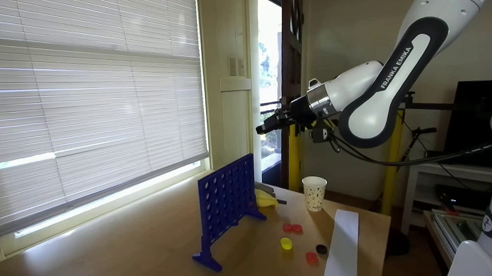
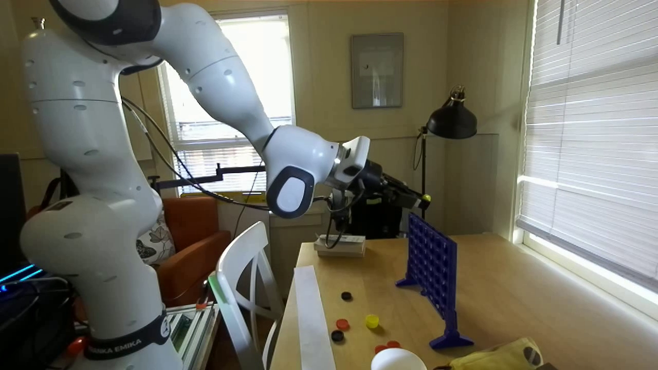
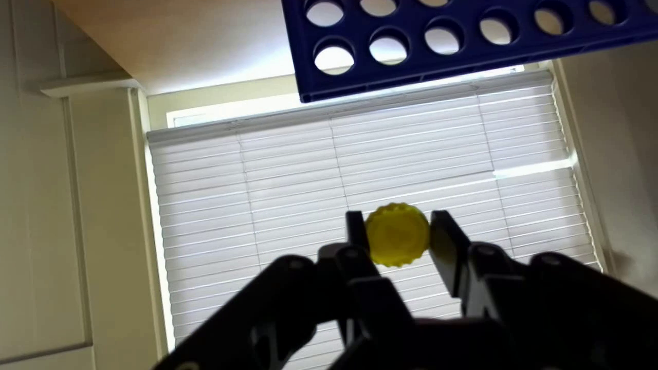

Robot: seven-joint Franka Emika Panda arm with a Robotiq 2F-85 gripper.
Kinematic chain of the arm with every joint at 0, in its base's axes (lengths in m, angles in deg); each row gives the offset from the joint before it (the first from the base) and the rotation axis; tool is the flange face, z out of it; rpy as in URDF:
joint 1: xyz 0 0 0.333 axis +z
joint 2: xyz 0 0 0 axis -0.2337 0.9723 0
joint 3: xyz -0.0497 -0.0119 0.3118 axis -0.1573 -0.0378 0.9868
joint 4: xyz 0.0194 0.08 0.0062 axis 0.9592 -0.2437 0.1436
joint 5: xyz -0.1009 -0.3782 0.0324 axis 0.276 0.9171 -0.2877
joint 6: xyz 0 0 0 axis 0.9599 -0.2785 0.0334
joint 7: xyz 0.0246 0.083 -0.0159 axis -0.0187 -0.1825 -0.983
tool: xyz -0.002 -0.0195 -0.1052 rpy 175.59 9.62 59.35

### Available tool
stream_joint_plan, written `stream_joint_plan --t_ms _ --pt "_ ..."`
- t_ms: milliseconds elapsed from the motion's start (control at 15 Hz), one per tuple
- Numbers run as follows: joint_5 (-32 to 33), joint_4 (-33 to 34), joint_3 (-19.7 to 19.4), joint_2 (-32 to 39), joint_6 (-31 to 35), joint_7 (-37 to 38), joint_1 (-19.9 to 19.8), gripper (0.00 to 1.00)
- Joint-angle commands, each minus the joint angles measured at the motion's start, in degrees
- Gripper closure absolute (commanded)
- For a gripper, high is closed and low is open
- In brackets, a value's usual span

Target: Place a yellow ring inside the second-last line of the blue object

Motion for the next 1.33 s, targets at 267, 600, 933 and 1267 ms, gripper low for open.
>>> stream_joint_plan --t_ms 267,600,933,1267 --pt "5.6 0.2 -2.9 5.2 3.5 1.3 0.8 0.64" --pt "5.6 0.2 -2.9 4.5 3.5 1.3 1.0 0.64" --pt "5.6 0.3 -2.7 5.3 4.5 1.5 1.3 0.89" --pt "5.5 -0.1 -2.6 7.9 11.8 0.3 2.1 0.89"
